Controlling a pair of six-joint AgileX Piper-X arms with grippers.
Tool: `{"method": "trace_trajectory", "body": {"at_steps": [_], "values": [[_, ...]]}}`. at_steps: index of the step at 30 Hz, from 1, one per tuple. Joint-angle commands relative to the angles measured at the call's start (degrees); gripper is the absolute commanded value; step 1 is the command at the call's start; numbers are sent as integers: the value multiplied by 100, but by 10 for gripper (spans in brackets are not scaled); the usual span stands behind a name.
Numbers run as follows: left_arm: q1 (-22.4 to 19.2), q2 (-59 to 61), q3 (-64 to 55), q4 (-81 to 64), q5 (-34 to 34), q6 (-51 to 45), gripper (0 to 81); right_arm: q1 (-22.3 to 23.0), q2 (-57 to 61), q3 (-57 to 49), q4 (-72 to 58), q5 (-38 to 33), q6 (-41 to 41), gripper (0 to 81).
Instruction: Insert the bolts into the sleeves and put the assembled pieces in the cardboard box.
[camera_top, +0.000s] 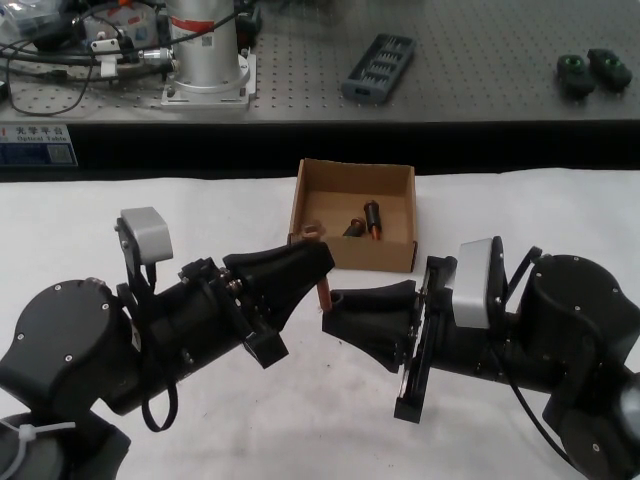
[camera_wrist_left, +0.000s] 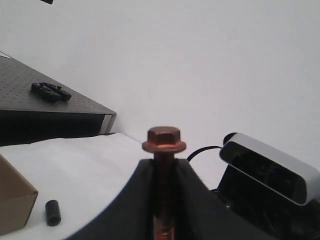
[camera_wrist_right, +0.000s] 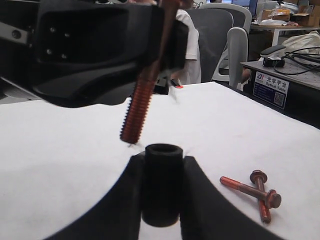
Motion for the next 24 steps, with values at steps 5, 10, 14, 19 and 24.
{"method": "trace_trajectory", "body": {"at_steps": [5,10,14,19,24], "values": [[8,1,-66,-126,73,-100,7,-24,11,-57,-97,-80,19,73],[9,1,-66,-84,59,82,7,-24,11,-57,-97,-84,19,73],[9,1,-66,-7,59,271,7,-24,11,-57,-97,-157,8,73],[9,1,-66,39,59,509,7,-24,11,-57,-97,-316,-17,73],[9,1,-66,39,59,453,7,-24,11,-57,-97,-364,-17,73]]}}
